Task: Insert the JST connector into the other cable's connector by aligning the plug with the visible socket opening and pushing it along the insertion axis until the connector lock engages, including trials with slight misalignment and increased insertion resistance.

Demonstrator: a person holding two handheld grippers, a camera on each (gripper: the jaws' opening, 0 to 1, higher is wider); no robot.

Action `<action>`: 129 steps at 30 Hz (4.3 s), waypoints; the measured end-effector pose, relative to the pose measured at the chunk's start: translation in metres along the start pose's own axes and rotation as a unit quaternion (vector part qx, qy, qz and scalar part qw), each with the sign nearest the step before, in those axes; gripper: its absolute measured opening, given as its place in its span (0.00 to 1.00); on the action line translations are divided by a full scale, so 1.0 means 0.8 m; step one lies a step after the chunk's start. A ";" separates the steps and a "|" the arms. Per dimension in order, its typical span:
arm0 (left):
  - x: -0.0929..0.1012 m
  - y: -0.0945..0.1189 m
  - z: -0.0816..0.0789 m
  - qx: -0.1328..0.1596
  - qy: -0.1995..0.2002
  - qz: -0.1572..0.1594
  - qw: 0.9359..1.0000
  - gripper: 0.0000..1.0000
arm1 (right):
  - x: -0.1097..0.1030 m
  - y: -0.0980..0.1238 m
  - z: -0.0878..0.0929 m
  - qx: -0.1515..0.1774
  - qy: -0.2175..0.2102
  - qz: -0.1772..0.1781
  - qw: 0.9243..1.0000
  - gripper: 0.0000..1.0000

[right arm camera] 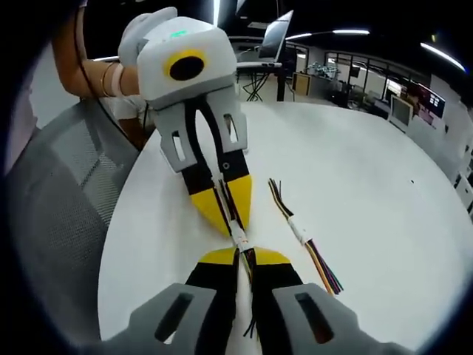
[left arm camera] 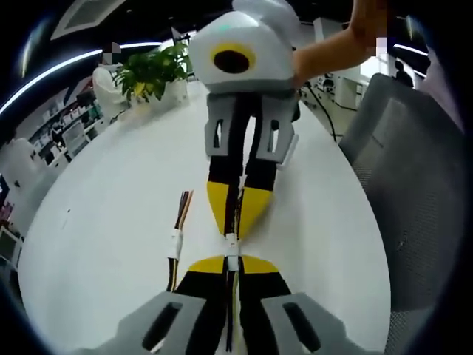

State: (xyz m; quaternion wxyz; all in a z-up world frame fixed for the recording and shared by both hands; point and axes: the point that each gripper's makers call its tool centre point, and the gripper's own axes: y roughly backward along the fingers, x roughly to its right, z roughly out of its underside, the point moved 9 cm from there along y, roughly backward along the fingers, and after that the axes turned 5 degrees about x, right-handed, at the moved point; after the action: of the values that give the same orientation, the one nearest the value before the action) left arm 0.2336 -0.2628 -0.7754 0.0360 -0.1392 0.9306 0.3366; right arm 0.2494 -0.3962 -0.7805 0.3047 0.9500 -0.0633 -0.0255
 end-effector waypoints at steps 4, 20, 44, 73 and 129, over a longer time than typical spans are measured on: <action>-0.002 0.001 -0.003 0.003 0.005 -0.006 1.000 0.00 | 0.002 0.003 -0.003 0.005 -0.007 -0.001 1.000 0.02; -0.007 0.007 0.000 0.001 0.004 -0.008 1.000 0.00 | 0.002 0.001 -0.007 0.026 0.010 0.003 1.000 0.01; -0.026 -0.008 0.006 -0.018 0.000 -0.007 1.000 0.00 | 0.025 -0.013 0.001 0.016 0.006 0.005 1.000 0.02; -0.026 -0.015 0.011 -0.022 -0.024 0.002 0.999 0.00 | 0.022 -0.017 0.011 0.012 -0.014 0.019 1.000 0.04; 0.027 0.049 -0.028 0.052 0.076 -0.123 0.988 0.66 | -0.056 0.048 -0.013 0.026 -0.050 0.111 0.992 0.49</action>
State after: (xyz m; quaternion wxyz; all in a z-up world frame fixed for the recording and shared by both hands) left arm 0.2027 -0.2534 -0.7375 0.0132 -0.2759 0.9227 0.2690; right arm 0.2018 -0.4148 -0.7491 0.2769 0.9424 -0.1837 -0.0373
